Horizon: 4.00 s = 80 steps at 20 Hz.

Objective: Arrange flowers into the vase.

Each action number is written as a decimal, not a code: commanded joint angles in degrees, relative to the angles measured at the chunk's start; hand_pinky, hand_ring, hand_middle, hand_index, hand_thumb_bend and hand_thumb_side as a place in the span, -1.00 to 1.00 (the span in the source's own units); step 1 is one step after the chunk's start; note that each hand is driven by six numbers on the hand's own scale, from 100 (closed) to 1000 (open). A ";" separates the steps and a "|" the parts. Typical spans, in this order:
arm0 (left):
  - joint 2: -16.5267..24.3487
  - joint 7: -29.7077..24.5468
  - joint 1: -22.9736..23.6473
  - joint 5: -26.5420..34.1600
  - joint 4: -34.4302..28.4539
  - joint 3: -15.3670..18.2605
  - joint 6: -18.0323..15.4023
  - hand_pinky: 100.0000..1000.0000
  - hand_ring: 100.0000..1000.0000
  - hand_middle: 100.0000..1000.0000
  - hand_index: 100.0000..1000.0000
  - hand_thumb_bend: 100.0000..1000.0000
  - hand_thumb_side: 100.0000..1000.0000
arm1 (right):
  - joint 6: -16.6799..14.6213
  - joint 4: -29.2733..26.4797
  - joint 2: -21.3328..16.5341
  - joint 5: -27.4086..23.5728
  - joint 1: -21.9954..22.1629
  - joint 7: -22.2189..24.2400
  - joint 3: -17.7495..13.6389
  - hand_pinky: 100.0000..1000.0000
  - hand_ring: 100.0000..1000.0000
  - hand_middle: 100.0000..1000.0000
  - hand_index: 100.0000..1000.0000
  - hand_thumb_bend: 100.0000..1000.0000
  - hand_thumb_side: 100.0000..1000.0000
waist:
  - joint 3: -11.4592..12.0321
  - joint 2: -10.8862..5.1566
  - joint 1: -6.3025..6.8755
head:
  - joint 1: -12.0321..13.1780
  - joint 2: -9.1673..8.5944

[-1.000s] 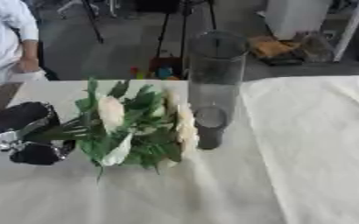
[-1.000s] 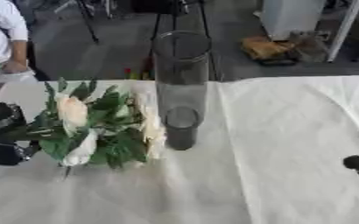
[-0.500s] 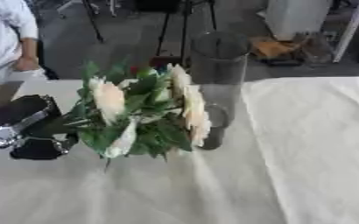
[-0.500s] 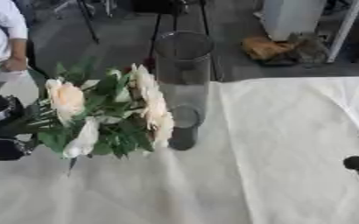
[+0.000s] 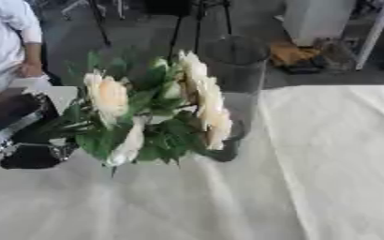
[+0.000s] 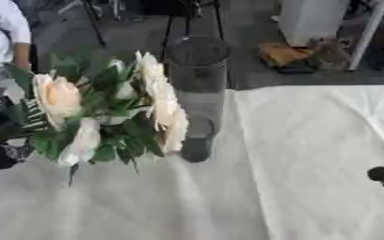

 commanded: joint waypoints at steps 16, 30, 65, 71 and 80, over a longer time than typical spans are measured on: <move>1.01 7.06 -7.52 26.84 -8.56 3.54 10.13 -1.00 -1.00 -1.00 -1.00 -1.00 -0.12 | 0.01 -0.60 -1.05 0.52 0.19 0.08 -0.15 0.58 0.84 0.12 0.77 -1.00 0.82 | 0.13 -1.70 0.55 | 0.33 1.23; -1.95 19.96 -13.82 43.83 -7.78 3.00 9.49 -1.00 -1.00 -1.00 -1.00 -1.00 0.11 | 0.69 -0.60 -1.03 1.42 -0.02 -0.29 -0.10 0.58 0.84 0.11 0.77 -1.00 0.81 | -0.29 -1.60 1.32 | 0.53 1.16; -8.36 47.76 -27.36 70.91 -4.84 1.42 -11.83 -1.00 -1.00 -1.00 -1.00 -1.00 0.08 | 0.55 -0.60 -1.39 1.85 0.19 1.06 0.47 0.58 0.84 0.10 0.77 -1.00 0.81 | -3.52 -1.38 2.81 | 1.59 0.58; -9.82 49.19 -30.09 70.50 -3.23 1.51 -13.93 -1.00 -1.00 -1.00 -1.00 -1.00 0.02 | 0.27 -0.60 -1.27 1.95 0.41 1.67 0.70 0.58 0.84 0.10 0.77 -1.00 0.81 | -4.26 -1.34 2.87 | 2.03 0.52; -11.67 50.44 -32.54 69.24 -2.51 1.78 -17.70 -1.00 -1.00 -1.00 -1.00 -0.98 -0.06 | 0.99 -0.60 -1.34 1.22 0.17 2.66 1.23 0.56 0.83 0.07 0.75 -1.00 0.81 | -6.43 -1.12 3.53 | 3.41 0.59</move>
